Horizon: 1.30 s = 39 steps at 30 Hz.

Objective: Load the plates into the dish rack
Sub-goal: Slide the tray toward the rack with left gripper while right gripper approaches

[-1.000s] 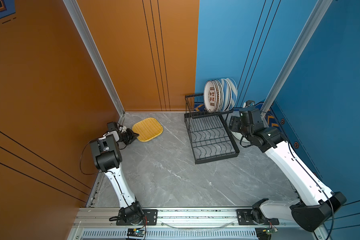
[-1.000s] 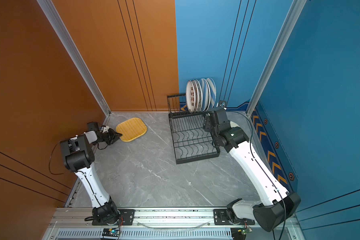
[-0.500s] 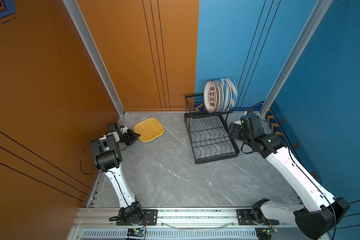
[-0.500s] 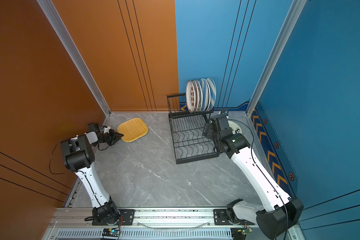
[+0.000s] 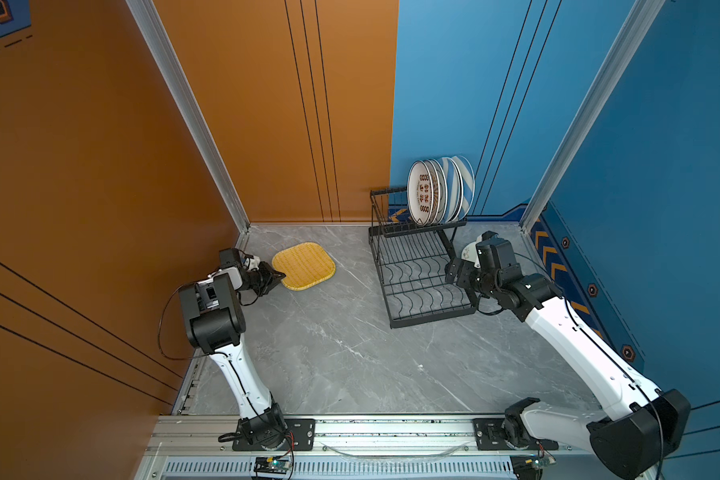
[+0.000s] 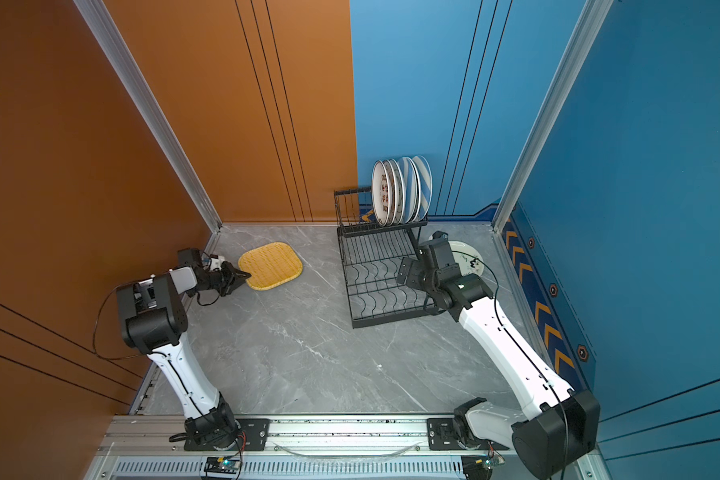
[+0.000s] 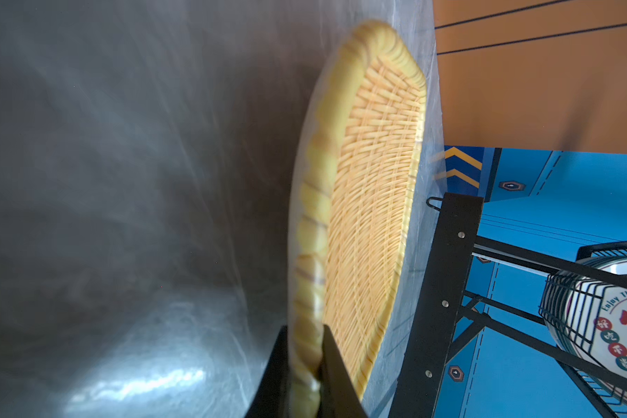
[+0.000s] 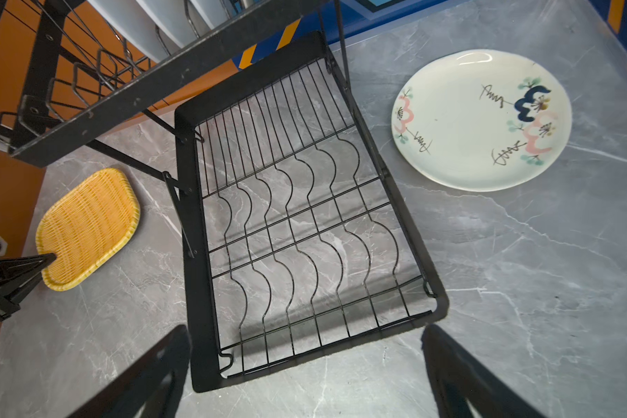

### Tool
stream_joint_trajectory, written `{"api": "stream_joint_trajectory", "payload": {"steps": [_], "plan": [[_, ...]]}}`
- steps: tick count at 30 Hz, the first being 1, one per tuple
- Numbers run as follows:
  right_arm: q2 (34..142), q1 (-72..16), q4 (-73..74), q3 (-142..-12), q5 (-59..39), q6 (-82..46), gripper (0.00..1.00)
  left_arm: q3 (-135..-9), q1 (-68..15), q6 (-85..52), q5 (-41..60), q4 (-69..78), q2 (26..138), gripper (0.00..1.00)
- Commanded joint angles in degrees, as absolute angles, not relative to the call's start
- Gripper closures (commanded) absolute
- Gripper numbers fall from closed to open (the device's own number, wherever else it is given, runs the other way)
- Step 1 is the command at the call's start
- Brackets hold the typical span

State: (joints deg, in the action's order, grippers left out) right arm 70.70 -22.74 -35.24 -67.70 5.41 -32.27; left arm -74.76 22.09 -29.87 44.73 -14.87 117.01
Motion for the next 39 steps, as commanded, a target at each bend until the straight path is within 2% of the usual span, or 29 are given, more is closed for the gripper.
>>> {"api": "stream_joint_trajectory", "payload": {"steps": [1,21,33,39], "plan": [[72.04,-22.17,-32.64,-66.17,1.45,-33.15,0.00,-72.14,20.63,-29.44,45.08,-16.61,112.21,1.00],[79.79,-21.43,-26.81,-65.73,-10.33,-31.74,0.00,-57.22,15.05,-30.65,47.78,-20.92,89.82,1.00],[84.40,-22.97,-26.22,-67.38,-15.72,-30.94,0.00,-53.01,13.33,-33.64,53.60,-20.92,78.90,1.00],[87.99,-23.99,-24.45,-68.58,-23.14,-31.03,0.00,-52.13,11.10,-35.39,56.10,-20.77,74.61,1.00]]}}
